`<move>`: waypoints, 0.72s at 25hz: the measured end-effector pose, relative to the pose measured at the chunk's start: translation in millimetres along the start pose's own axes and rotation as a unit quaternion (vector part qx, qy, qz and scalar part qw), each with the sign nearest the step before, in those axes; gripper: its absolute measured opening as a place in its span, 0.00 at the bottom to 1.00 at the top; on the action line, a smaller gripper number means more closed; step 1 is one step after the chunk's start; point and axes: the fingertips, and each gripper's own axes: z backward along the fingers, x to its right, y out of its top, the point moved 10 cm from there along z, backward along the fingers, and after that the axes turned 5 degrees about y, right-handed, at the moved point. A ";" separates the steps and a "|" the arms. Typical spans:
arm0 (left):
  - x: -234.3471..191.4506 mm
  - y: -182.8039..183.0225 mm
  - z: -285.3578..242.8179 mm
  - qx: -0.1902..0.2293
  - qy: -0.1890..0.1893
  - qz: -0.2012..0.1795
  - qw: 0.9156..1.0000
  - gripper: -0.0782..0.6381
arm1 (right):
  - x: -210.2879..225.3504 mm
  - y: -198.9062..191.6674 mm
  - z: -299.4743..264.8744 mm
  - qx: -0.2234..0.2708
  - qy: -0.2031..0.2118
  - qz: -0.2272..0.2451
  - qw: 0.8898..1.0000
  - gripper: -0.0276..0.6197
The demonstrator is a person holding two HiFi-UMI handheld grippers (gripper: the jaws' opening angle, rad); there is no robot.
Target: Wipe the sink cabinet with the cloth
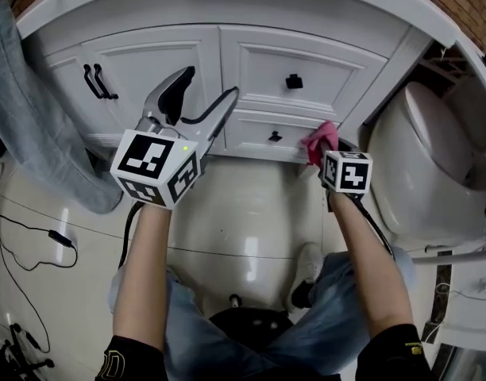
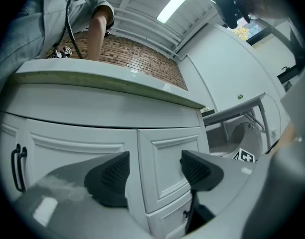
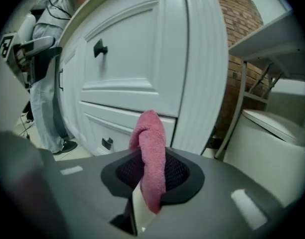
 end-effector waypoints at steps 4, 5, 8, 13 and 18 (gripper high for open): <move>3.0 1.4 -0.5 0.001 -0.001 0.001 1.000 0.57 | -0.4 -7.6 -0.9 0.009 0.017 -0.046 0.999 0.16; 1.5 1.4 1.1 -0.001 0.002 0.001 1.000 0.57 | -12.6 -8.0 -5.8 0.010 0.038 -0.047 0.998 0.16; -5.2 2.3 8.1 -0.003 0.013 -0.004 1.000 0.57 | -71.2 -3.7 -27.3 0.015 0.138 -0.016 0.990 0.16; -20.1 4.3 21.0 -0.006 0.044 -0.006 0.999 0.57 | -178.5 11.0 -58.8 0.031 0.282 0.101 0.954 0.16; -32.2 3.3 26.8 -0.011 0.054 -0.014 0.998 0.57 | -201.1 16.4 -87.0 0.043 0.282 0.066 0.956 0.16</move>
